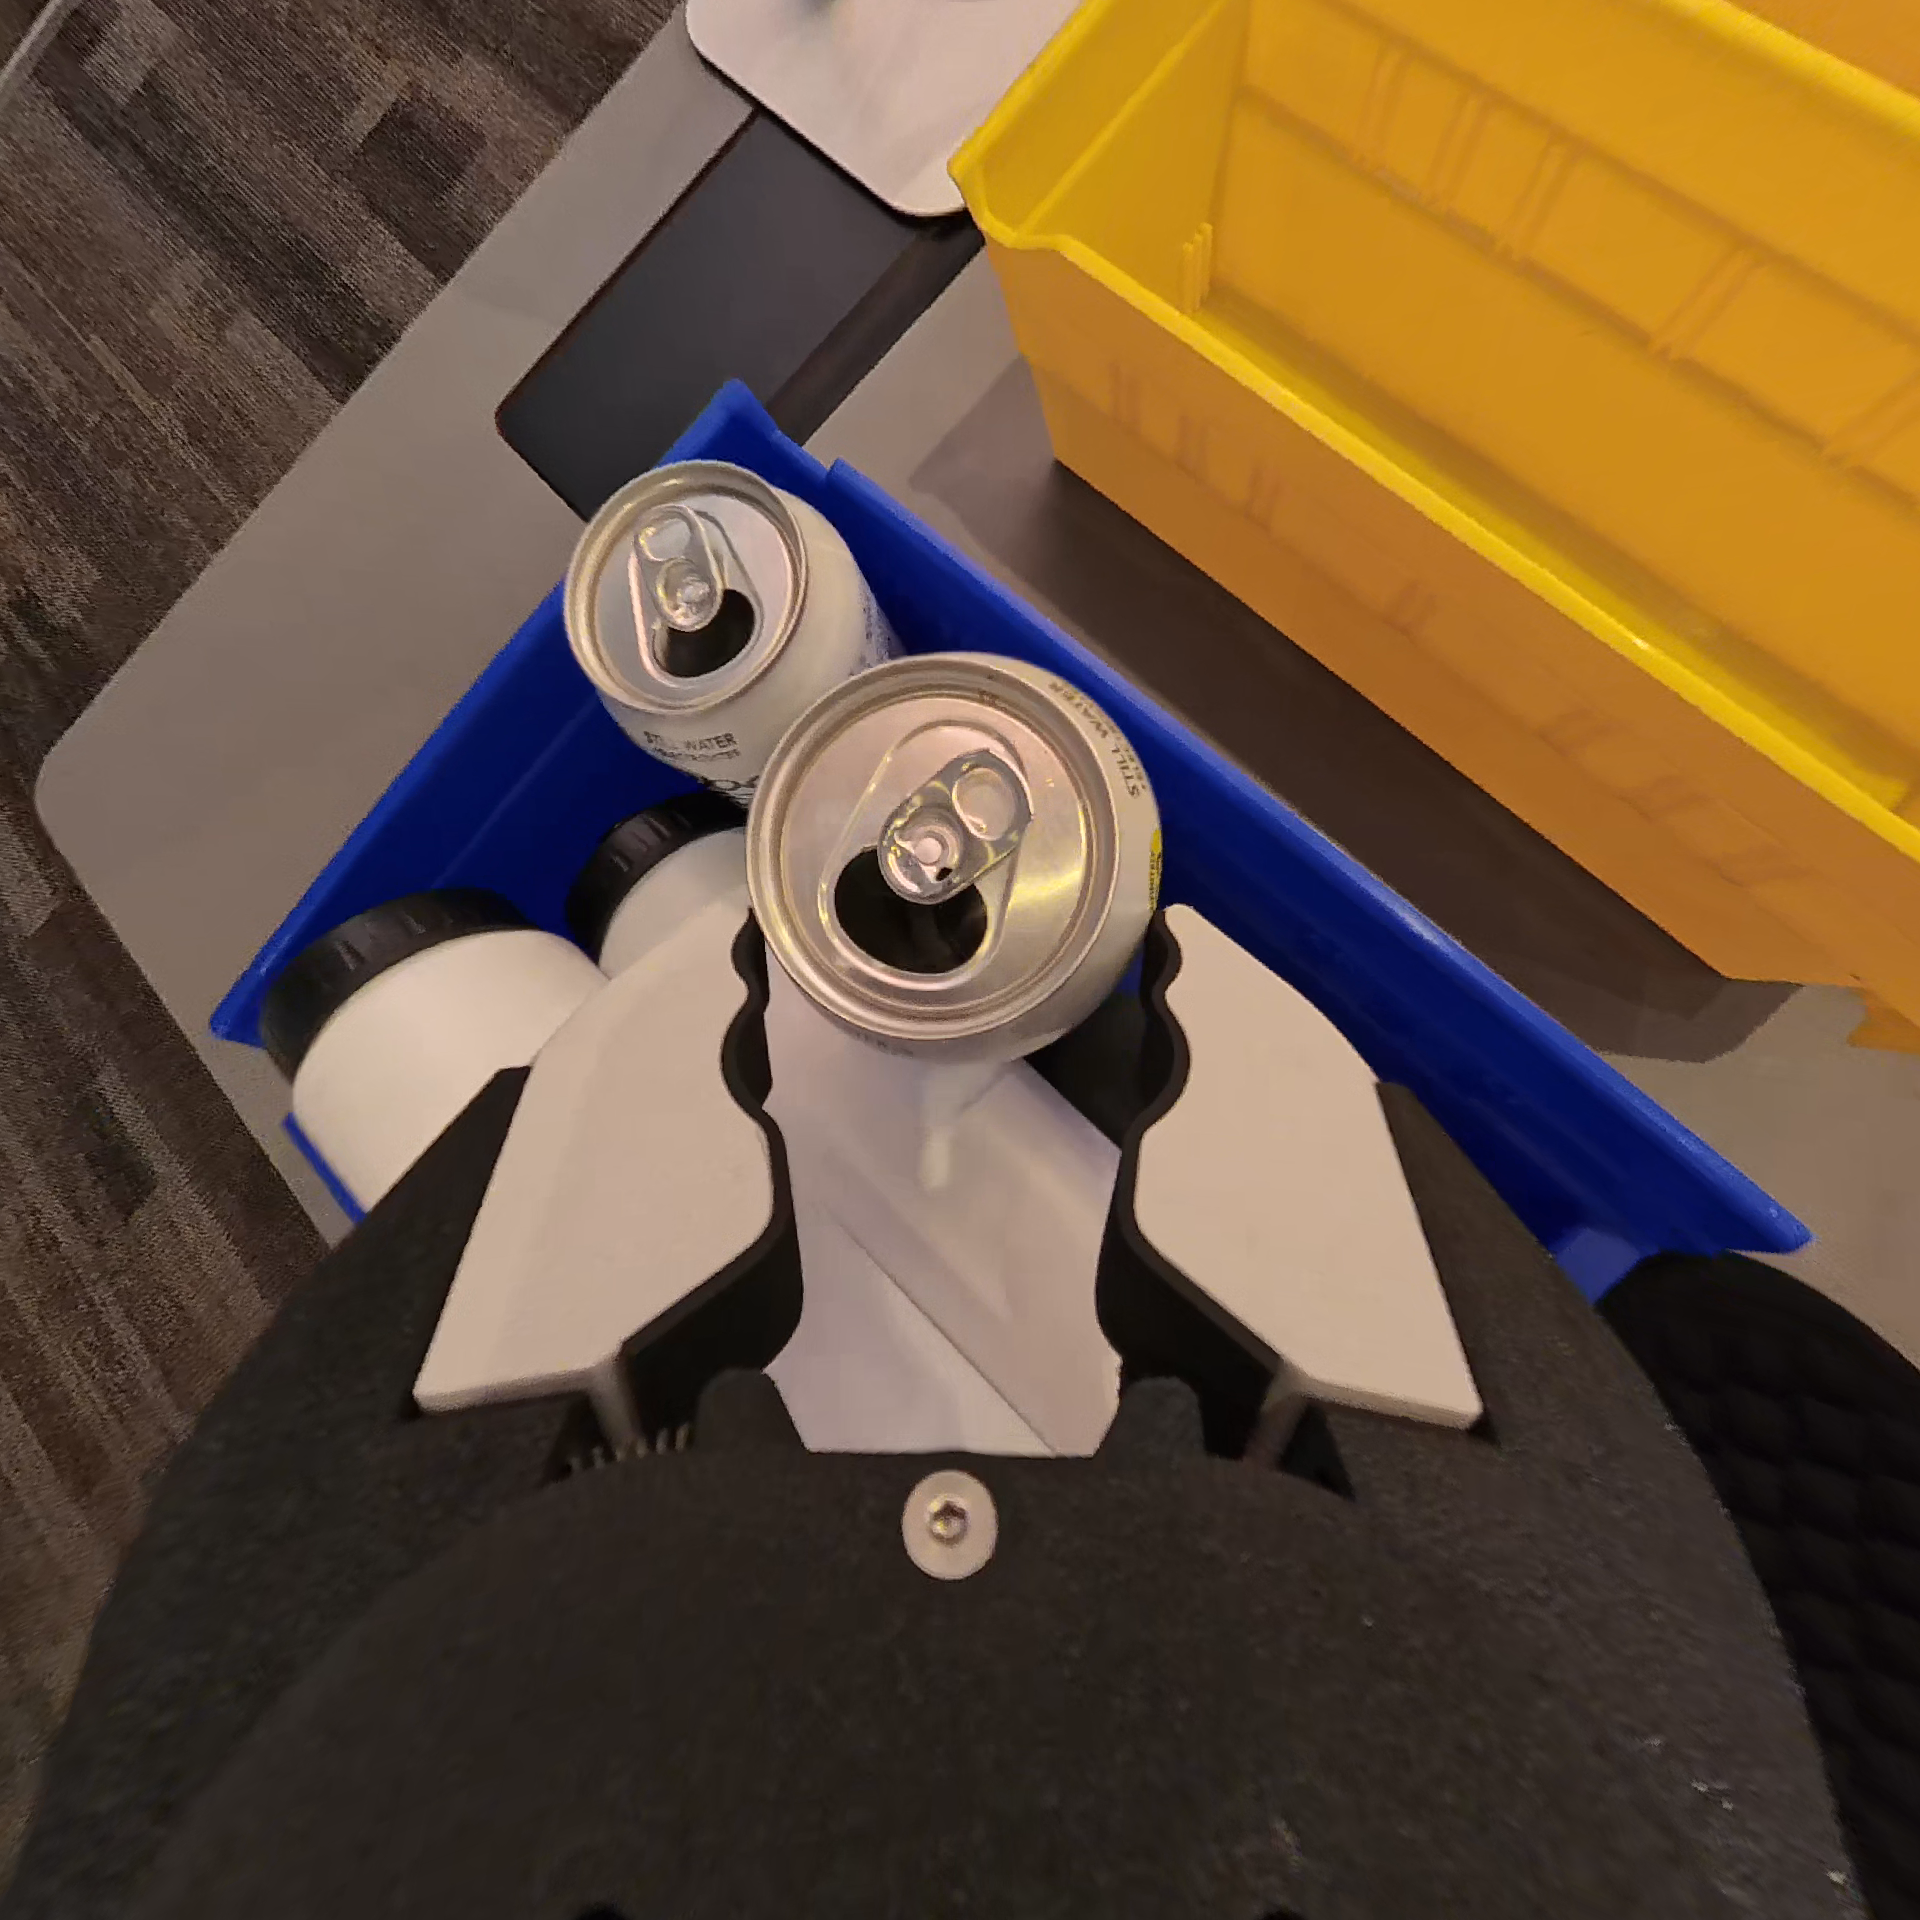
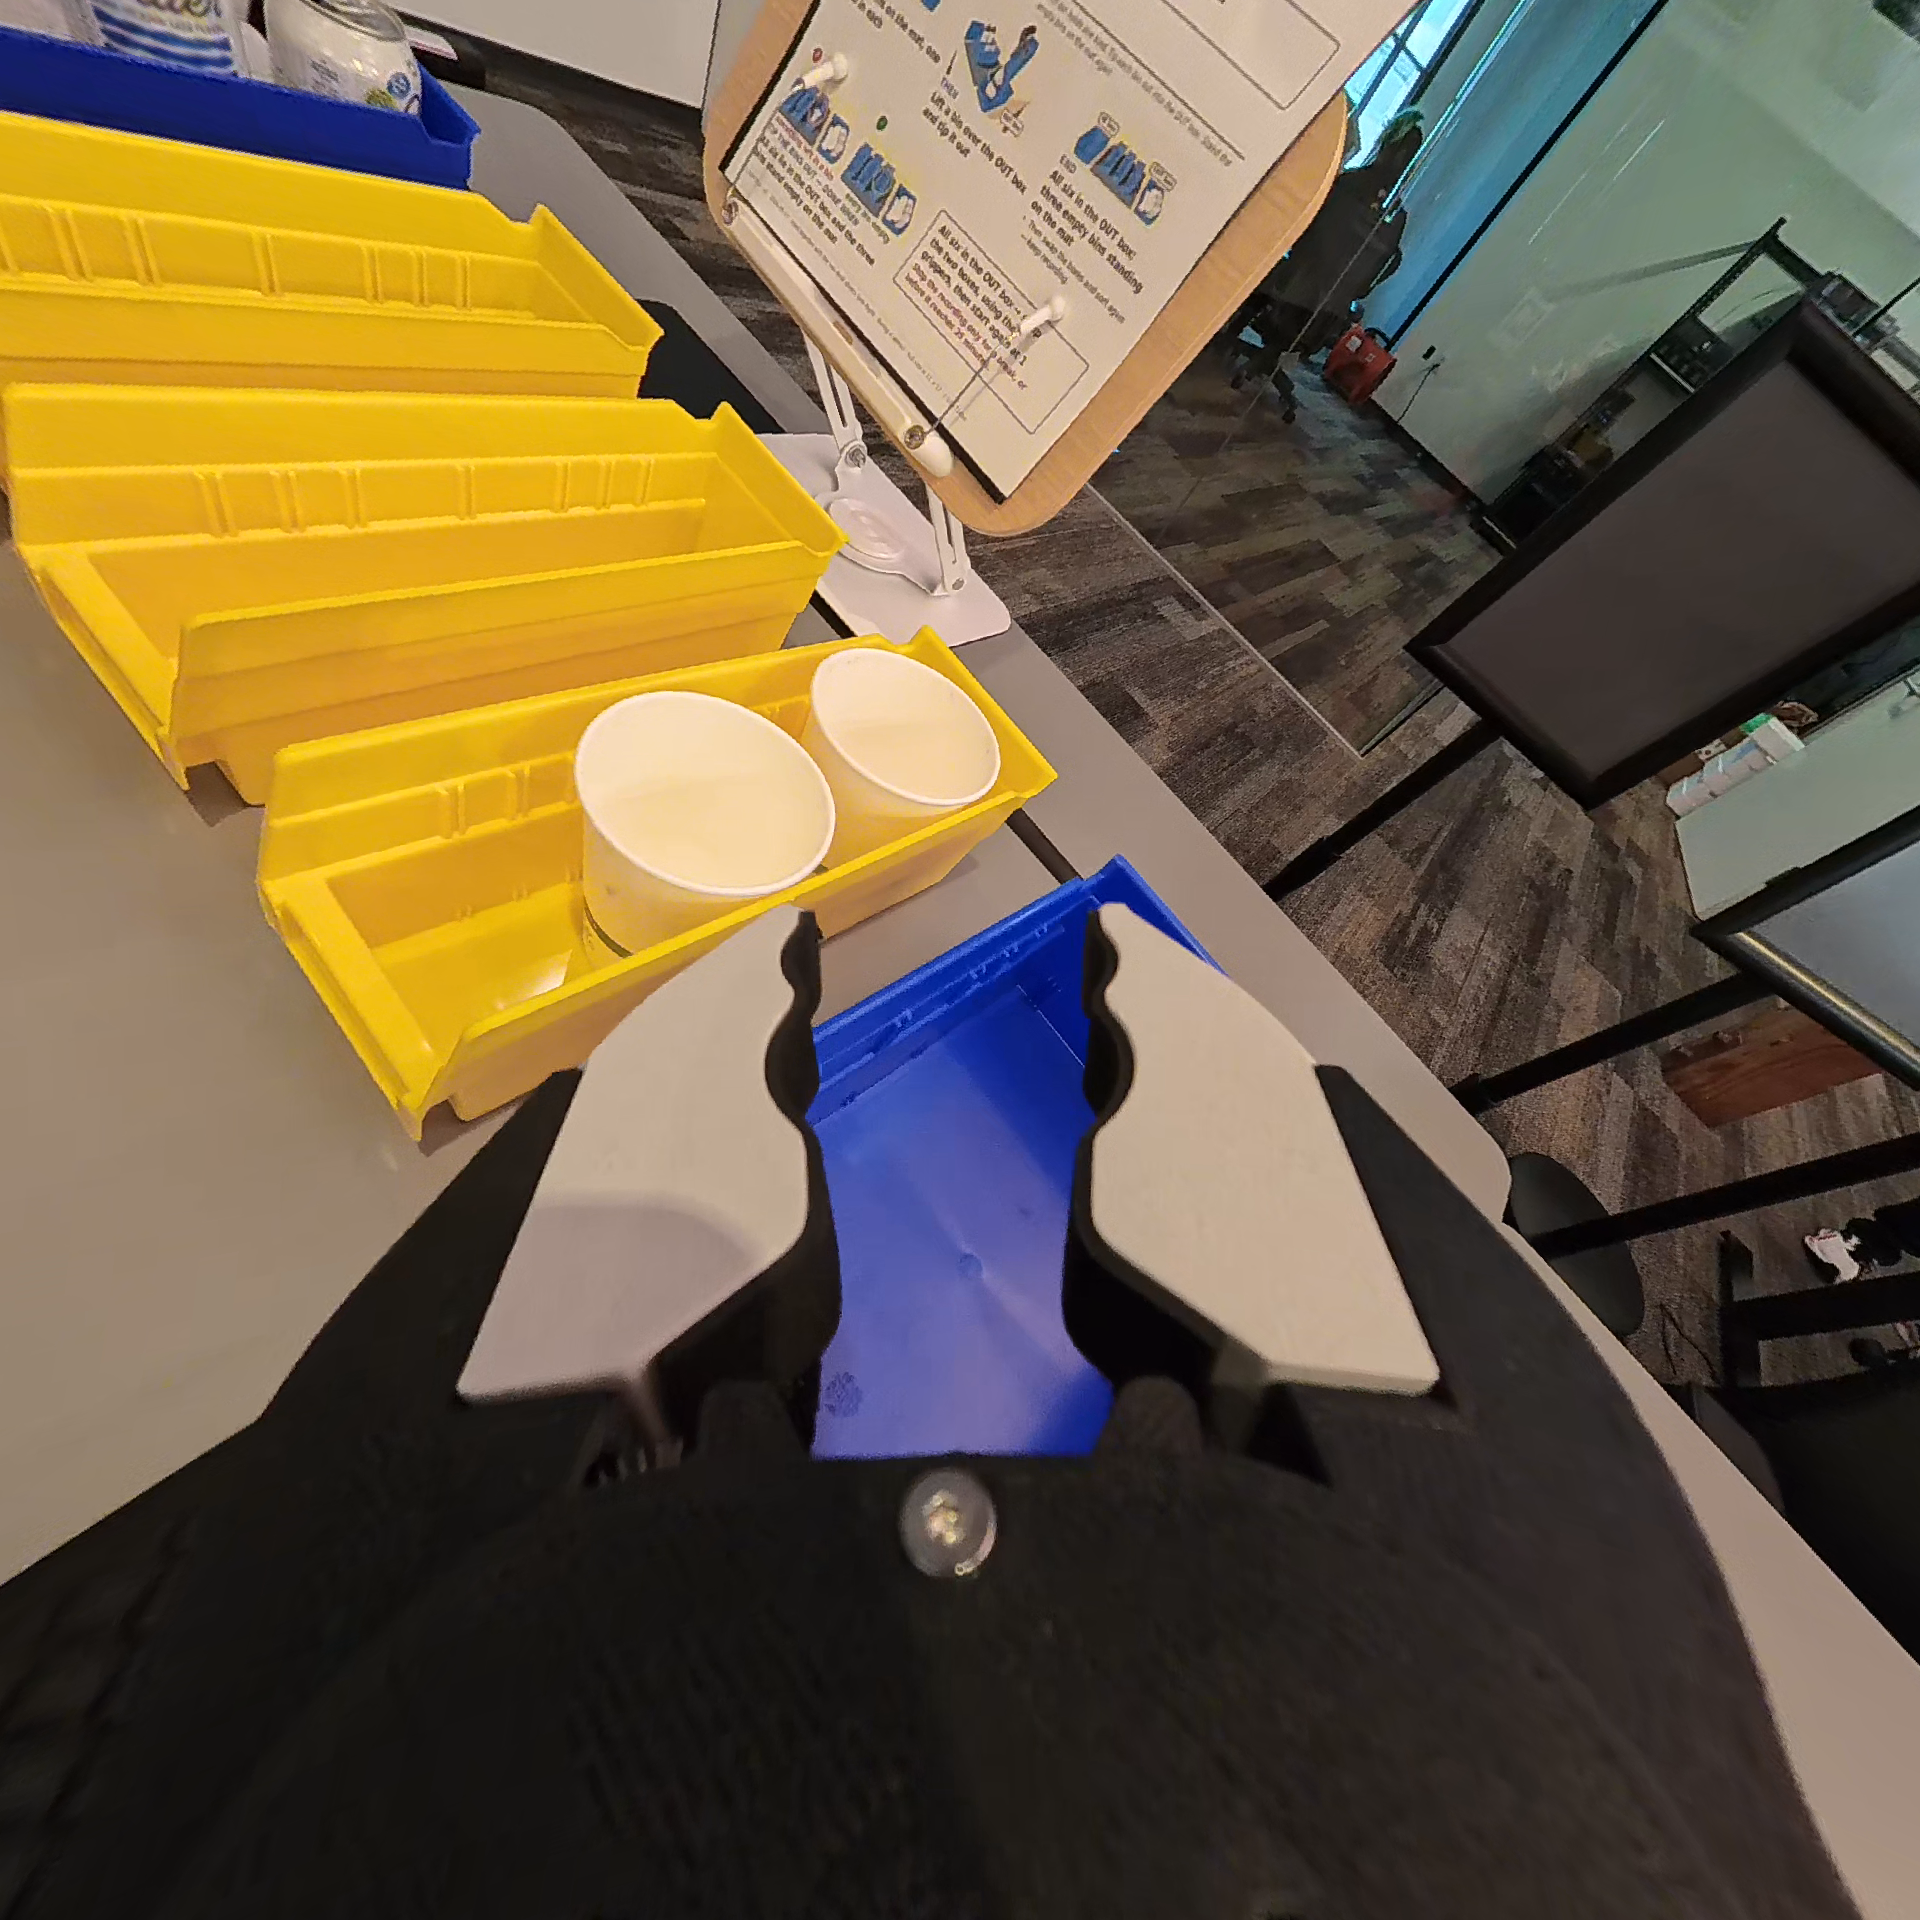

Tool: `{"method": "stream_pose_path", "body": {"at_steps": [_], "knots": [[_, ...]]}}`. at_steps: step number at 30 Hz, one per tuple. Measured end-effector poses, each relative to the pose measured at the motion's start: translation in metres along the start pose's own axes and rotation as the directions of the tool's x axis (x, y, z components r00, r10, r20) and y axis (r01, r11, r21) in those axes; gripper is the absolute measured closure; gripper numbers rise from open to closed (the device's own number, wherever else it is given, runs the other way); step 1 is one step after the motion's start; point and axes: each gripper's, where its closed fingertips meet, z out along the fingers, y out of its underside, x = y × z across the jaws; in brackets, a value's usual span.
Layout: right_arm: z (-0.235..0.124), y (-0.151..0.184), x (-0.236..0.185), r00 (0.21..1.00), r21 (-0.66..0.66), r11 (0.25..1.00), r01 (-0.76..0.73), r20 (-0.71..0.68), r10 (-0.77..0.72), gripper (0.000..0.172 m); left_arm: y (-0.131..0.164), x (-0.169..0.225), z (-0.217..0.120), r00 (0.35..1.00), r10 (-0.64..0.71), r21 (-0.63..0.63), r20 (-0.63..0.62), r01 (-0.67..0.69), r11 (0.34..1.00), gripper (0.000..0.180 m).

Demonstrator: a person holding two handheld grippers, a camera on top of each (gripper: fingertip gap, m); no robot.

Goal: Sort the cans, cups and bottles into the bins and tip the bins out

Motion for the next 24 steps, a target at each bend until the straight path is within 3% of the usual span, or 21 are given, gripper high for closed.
{"method": "stream_pose_path", "body": {"at_steps": [10, 24], "knots": [[0.004, -0.007, -0.009, 1.000, 0.016, 1.000, 0.004, 0.024, -0.005, 0.122, -0.006, 0.002, -0.045, 1.000, 0.005, 0.054, 0.020, -0.006, 0.999, 0.112], [0.002, -0.011, -0.015, 0.999, 0.027, 1.000, 0.003, 0.033, -0.003, 0.122, 0.004, 0.007, -0.061, 1.000, 0.011, 0.040, 0.013, -0.012, 0.999, 0.112]]}}
